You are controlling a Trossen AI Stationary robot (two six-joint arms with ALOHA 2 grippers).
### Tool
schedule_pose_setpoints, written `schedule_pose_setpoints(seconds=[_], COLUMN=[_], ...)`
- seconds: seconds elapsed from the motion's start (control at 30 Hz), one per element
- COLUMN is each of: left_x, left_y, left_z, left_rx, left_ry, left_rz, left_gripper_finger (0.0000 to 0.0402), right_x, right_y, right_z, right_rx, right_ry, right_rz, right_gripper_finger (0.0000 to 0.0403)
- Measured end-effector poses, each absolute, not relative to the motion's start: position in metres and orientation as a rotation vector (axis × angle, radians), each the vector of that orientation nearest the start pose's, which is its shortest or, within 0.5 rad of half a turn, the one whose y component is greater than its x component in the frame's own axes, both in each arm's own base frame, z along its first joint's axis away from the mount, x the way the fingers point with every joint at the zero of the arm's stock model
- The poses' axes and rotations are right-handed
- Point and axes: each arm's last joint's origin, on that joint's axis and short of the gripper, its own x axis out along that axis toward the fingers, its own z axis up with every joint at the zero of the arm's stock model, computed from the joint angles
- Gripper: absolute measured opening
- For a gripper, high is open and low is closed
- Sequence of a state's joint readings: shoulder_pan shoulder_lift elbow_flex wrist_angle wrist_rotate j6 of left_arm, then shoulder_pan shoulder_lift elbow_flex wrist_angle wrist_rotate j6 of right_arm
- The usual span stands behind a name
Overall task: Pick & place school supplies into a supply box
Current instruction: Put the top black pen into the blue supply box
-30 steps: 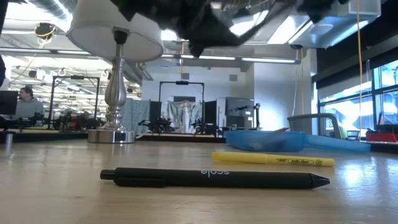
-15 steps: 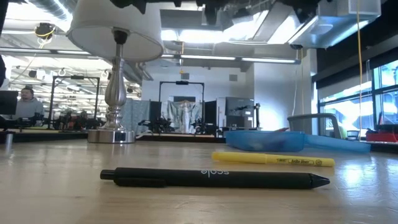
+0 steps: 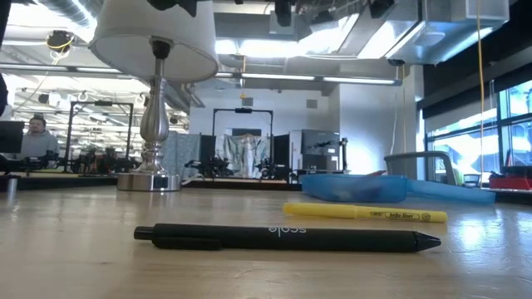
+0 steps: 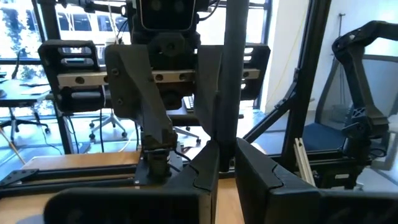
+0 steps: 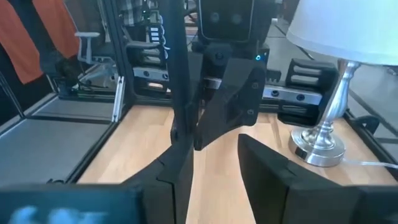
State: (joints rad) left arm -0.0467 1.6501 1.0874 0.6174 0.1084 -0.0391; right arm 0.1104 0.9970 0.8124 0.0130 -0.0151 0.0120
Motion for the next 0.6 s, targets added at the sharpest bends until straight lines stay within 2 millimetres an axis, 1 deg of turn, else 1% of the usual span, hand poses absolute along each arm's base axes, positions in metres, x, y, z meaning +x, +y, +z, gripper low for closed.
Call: schedule_pose_setpoints(seconds=[0.17, 0.3, 0.6], left_x=[0.376, 0.376, 0.376], left_y=[-0.020, -0.018, -0.012], left_z=[0.292, 0.292, 0.290], left_rx=[-0.037, -0.036, -0.040], left_ry=[-0.052, -0.051, -0.031], left_rz=[-0.176, -0.169, -0.155], left_gripper_finger=[0.0030, 0.0031, 0.0031], right_x=[0.219, 0.217, 0.217], right_y=[0.025, 0.025, 0.027], right_z=[0.326, 0.328, 0.334], right_rx=[-0.011, 0.010, 0.019], right_ry=[0.149, 0.142, 0.079], right_rz=[0.152, 0.160, 0.192], right_gripper_finger=[0.0129, 0.0129, 0.0129])
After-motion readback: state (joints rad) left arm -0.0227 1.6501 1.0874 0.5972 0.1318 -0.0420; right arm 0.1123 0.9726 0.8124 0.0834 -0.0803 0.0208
